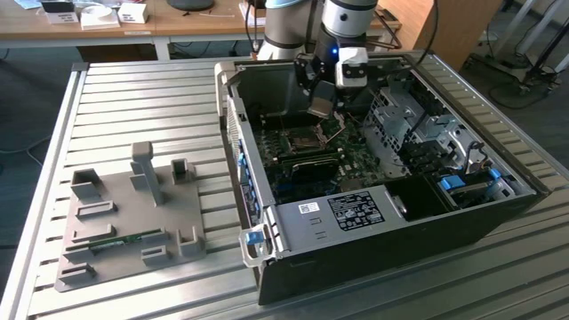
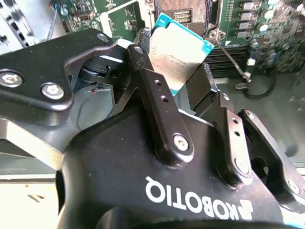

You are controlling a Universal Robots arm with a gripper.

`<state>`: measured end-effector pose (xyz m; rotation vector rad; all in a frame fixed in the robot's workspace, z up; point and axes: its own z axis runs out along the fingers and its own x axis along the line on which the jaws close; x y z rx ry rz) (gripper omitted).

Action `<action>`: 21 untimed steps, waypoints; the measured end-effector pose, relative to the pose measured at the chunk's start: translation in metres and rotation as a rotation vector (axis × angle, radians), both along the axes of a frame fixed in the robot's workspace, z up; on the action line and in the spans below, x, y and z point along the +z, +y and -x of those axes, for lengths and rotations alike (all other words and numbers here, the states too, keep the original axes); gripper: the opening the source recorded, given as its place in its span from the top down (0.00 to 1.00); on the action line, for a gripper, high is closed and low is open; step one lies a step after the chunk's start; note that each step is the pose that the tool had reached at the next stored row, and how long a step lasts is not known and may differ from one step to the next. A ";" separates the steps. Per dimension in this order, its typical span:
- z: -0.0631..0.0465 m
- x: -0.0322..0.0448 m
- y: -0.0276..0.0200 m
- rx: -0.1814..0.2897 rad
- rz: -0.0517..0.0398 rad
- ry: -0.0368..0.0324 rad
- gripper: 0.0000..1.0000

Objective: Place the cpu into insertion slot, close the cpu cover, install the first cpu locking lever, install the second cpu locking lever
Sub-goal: 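Place the cpu into insertion slot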

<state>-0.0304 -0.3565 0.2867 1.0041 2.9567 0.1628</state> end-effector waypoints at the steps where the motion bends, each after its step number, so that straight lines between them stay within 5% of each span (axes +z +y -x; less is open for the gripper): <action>1: 0.000 -0.0001 0.0000 -0.018 -0.0001 0.0000 0.46; 21: 0.000 -0.0022 0.0000 -0.381 -0.0001 0.0000 0.46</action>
